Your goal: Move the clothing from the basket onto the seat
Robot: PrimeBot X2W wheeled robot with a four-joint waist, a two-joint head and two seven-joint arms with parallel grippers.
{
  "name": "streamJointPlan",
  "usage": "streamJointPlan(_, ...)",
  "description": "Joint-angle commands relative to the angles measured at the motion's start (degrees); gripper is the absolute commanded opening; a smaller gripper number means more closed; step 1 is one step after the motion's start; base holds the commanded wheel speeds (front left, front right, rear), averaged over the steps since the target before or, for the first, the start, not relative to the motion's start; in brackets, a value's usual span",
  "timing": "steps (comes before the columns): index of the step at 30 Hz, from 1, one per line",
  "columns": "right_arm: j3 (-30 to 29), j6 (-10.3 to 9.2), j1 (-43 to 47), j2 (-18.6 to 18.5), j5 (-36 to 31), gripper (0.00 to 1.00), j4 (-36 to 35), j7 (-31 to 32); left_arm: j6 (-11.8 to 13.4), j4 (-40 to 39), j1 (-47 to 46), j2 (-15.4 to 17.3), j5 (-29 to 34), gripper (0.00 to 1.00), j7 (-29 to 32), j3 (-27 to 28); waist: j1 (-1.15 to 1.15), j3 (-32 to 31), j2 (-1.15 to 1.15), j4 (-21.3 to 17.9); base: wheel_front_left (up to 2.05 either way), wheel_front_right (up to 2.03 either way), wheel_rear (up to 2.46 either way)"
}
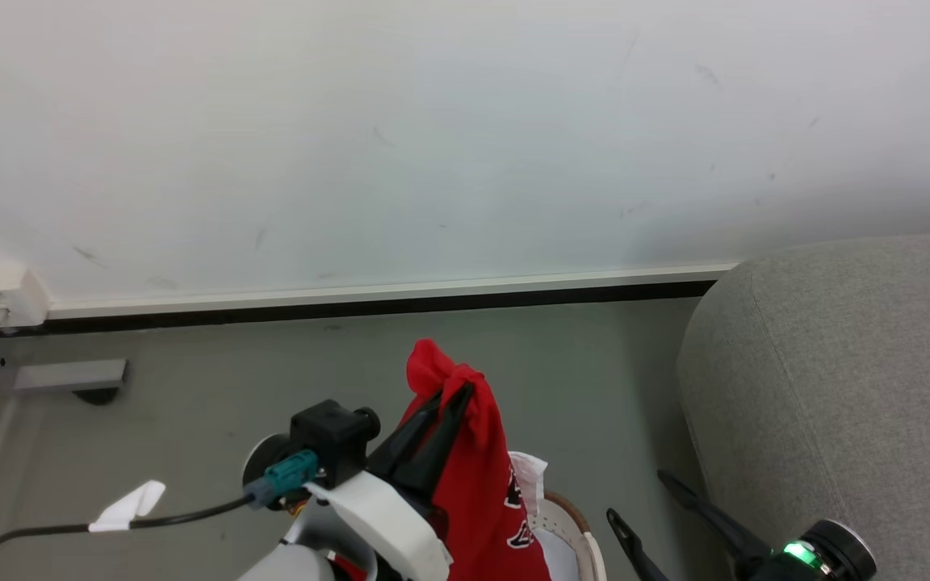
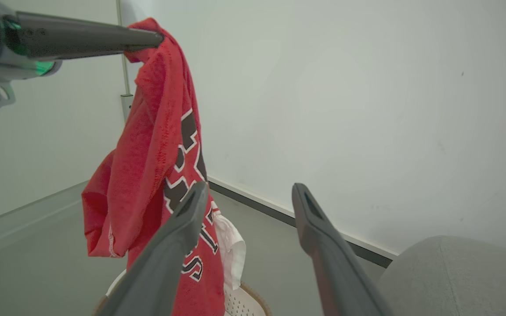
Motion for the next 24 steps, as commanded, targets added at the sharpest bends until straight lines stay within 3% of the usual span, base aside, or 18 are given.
streamJointPlan(1, 2.2, -0.14, -2.4, -1.7, 1.2, 1.00, 0.3, 0.5, 0.2, -1.0, -0.1, 0.5, -0.3, 0.00, 0.3, 0.2, 0.01, 0.1, 0.00, 0.0, 0.00, 0.00, 0.00)
streamJointPlan(6, 12.6, -0.14, -10.3, -7.5, 6.8, 1.00, 2.8, 4.0, 0.5, -4.0, -1.3, 0.4, 0.2, 0.00, 2.0, -0.5, 0.01, 0.2, 0.00, 0.7, 0.00, 0.00, 0.00)
streamJointPlan(10, 18.9, -0.14, -15.9, -9.1, 11.1, 1.00, 5.9, 5.5, 0.4, -5.3, -1.9, -0.1, 0.4, 0.00, 2.5, -1.1, 0.01, 0.1, 0.00, 1.7, 0.00, 0.00, 0.00)
streamJointPlan(16, 26.3, -0.14, -22.6, -7.0, 15.8, 1.00, 14.2, 5.2, -0.2, -7.3, -2.7, -1.0, 0.6, 0.00, 3.5, -2.9, 0.01, -0.3, 0.00, 2.9, 0.00, 0.00, 0.00)
streamJointPlan(24, 34.0, -0.14, -28.9, 1.0, 24.0, 1.00, 28.5, 3.5, -1.2, -8.3, -2.9, -2.5, -0.7, 0.00, 4.0, -4.3, 0.01, -0.5, 0.00, 3.7, 0.00, 0.00, 0.00)
